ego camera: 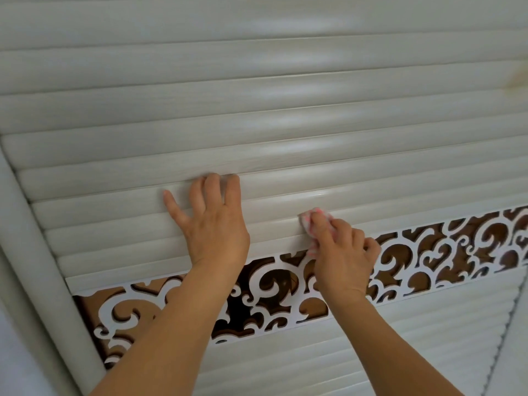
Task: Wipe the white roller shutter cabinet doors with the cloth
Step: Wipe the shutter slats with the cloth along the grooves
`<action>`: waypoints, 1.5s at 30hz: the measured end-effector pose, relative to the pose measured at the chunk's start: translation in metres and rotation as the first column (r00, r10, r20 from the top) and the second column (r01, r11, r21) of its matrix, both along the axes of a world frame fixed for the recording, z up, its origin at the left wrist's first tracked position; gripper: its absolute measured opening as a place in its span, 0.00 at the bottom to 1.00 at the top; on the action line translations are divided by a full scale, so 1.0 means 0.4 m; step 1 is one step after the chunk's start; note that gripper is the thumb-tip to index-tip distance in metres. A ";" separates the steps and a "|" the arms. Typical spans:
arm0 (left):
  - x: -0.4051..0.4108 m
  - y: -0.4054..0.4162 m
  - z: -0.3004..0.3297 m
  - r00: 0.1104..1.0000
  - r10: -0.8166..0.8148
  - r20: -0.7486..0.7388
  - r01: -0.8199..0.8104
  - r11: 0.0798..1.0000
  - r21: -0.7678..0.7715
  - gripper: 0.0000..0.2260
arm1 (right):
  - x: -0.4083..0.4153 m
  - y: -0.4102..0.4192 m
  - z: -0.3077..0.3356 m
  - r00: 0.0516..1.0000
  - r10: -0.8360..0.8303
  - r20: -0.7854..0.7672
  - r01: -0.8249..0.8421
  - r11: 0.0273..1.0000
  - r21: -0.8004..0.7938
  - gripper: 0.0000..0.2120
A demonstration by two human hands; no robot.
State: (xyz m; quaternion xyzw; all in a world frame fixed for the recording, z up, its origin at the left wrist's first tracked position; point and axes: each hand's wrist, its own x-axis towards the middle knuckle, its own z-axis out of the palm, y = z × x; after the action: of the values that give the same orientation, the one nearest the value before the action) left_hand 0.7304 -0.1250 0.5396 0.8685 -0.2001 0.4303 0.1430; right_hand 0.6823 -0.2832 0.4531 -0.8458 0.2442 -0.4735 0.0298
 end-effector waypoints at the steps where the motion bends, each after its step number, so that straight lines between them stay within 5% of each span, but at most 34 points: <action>1: -0.003 -0.004 0.001 1.000 0.002 0.006 -0.001 1.000 -0.018 0.36 | -0.011 -0.011 0.006 1.000 -0.011 -0.003 0.011 0.998 0.059 0.37; 4: -0.016 -0.020 0.004 1.000 0.015 0.009 -0.015 0.999 -0.042 0.33 | -0.034 -0.035 0.034 0.998 -0.028 0.059 0.012 0.966 0.258 0.27; 7: -0.030 -0.039 0.011 1.000 -0.011 -0.007 0.011 1.000 -0.002 0.33 | -0.040 -0.052 0.075 0.957 -0.061 0.284 -0.039 0.942 0.333 0.21; 10: -0.044 -0.062 0.018 0.998 -0.063 -0.007 0.063 0.995 0.076 0.37 | -0.028 -0.089 0.112 0.947 -0.087 0.311 -0.037 0.927 0.374 0.20; 16: -0.037 -0.086 0.009 0.998 -0.040 0.041 0.036 0.994 0.099 0.37 | 0.016 -0.050 0.090 0.963 -0.022 0.270 -0.034 0.979 0.200 0.26; 26: -0.011 -0.099 -0.001 0.992 0.002 0.125 -0.012 0.997 0.072 0.34 | 0.035 0.009 0.102 0.972 0.180 0.153 -0.144 0.964 -0.222 0.24; 30: 0.003 -0.089 -0.010 0.984 0.022 0.180 -0.045 0.991 0.128 0.39 | 0.002 -0.094 0.093 0.987 0.039 0.157 -0.033 0.999 -0.042 0.30; 37: 0.012 -0.092 -0.008 0.976 0.020 0.216 -0.048 0.991 0.124 0.38 | 0.011 -0.130 0.093 0.955 -0.104 0.279 0.022 0.959 0.281 0.25; 45: 0.017 -0.096 -0.007 0.974 0.004 0.227 -0.027 0.995 0.100 0.36 | 0.043 0.038 0.049 0.962 0.149 0.228 -0.132 0.987 -0.089 0.30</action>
State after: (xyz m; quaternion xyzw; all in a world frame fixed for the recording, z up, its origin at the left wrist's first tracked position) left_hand 0.7372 -0.1635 0.5367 0.8214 -0.2301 0.5170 0.0713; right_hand 0.6993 -0.2681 0.4728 -0.7999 0.1607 -0.5750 0.0609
